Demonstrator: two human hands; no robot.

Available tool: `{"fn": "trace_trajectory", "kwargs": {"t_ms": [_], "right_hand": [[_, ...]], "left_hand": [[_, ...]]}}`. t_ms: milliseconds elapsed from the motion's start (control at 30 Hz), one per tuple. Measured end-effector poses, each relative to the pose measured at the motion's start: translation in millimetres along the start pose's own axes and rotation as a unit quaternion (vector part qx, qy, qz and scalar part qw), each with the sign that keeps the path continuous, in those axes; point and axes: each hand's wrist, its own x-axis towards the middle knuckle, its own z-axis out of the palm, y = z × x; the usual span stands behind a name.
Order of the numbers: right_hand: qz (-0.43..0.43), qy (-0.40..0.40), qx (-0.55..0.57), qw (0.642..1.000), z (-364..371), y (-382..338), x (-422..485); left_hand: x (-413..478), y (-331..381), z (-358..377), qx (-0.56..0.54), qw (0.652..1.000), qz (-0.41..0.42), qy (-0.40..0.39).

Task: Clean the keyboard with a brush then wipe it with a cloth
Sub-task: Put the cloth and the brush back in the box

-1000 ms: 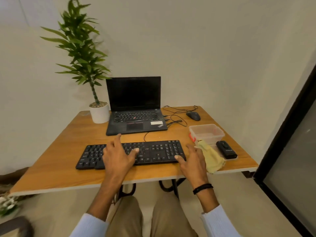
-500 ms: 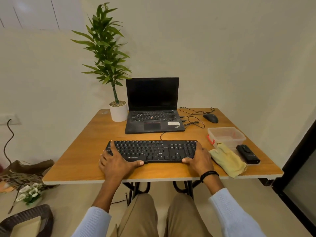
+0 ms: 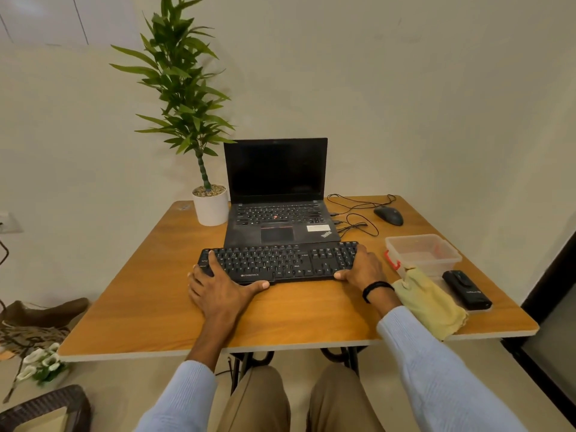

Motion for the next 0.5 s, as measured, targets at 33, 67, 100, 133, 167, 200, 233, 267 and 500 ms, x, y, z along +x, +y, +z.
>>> {"fn": "trace_trajectory", "kwargs": {"t_ms": [33, 67, 100, 133, 167, 200, 233, 267, 500], "right_hand": [[0.002, -0.001, 0.0, 1.0, 0, -1, 4], [0.005, -0.003, 0.0, 1.0, 1, -2, 8], [0.008, -0.006, -0.001, 1.0, 1, -4, 11], [0.01, -0.01, -0.005, 1.0, 1, -6, 14], [0.01, -0.013, -0.011, 1.0, 1, -7, 17], [0.011, -0.016, -0.017, 1.0, 1, -9, 19], [0.012, -0.016, -0.022, 1.0, 2, -9, 20], [0.014, -0.016, -0.026, 0.999, 3, -9, 21], [0.017, -0.006, -0.019, 1.0, 7, -6, 19]], "left_hand": [[3, 2, 1, 0.005, 1.0, -0.003, -0.004], [6, 3, 1, 0.011, 1.0, -0.007, -0.01], [8, 4, 1, 0.017, 1.0, -0.012, -0.017], [11, 6, 0, 0.024, 0.999, -0.017, -0.025], [13, 7, 0, 0.03, 0.999, -0.023, -0.033], [14, 8, -1, 0.036, 0.998, -0.028, -0.04], [15, 9, -1, 0.041, 0.998, -0.032, -0.046], [15, 9, -1, 0.042, 0.997, -0.034, -0.048], [15, 10, 0, 0.04, 0.997, -0.037, -0.052]]}}
